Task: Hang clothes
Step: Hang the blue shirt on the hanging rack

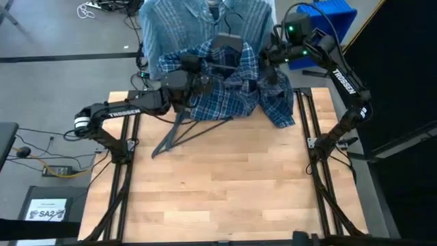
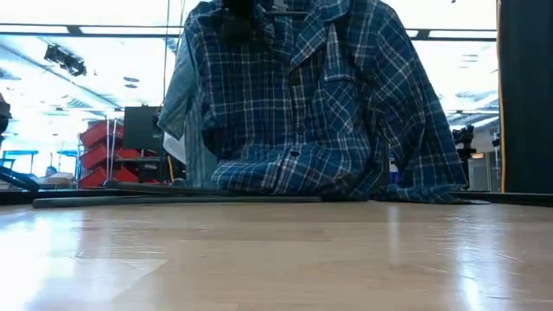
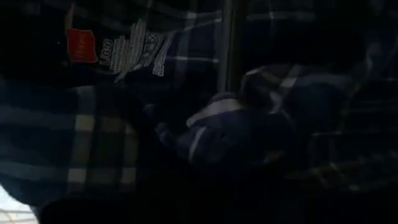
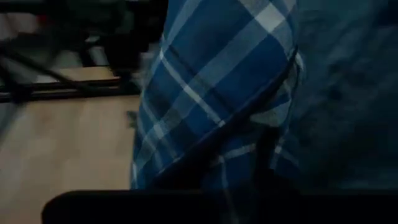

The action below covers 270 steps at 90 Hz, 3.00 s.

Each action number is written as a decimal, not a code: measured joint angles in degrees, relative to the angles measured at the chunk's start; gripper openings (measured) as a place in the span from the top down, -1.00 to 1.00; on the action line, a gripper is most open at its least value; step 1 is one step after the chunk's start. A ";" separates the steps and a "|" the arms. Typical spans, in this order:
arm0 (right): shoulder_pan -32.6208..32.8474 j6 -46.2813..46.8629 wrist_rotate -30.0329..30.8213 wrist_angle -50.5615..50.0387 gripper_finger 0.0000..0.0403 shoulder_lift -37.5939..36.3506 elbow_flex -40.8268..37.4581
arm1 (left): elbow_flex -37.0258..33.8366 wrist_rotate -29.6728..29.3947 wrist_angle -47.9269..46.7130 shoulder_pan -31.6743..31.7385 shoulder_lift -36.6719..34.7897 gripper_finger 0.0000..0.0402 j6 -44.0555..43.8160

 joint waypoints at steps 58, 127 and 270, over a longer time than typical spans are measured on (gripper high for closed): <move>-0.25 0.50 17.07 7.08 0.29 -8.88 0.06 | 5.13 4.14 9.48 7.59 -0.07 0.96 -3.52; 2.81 0.82 16.85 3.88 0.29 -8.31 -0.07 | 42.53 20.73 -29.37 21.89 15.04 0.96 -12.11; -4.83 -11.96 48.14 3.56 0.01 -10.09 -0.05 | 51.12 -10.07 -43.80 7.63 17.56 -0.23 -10.77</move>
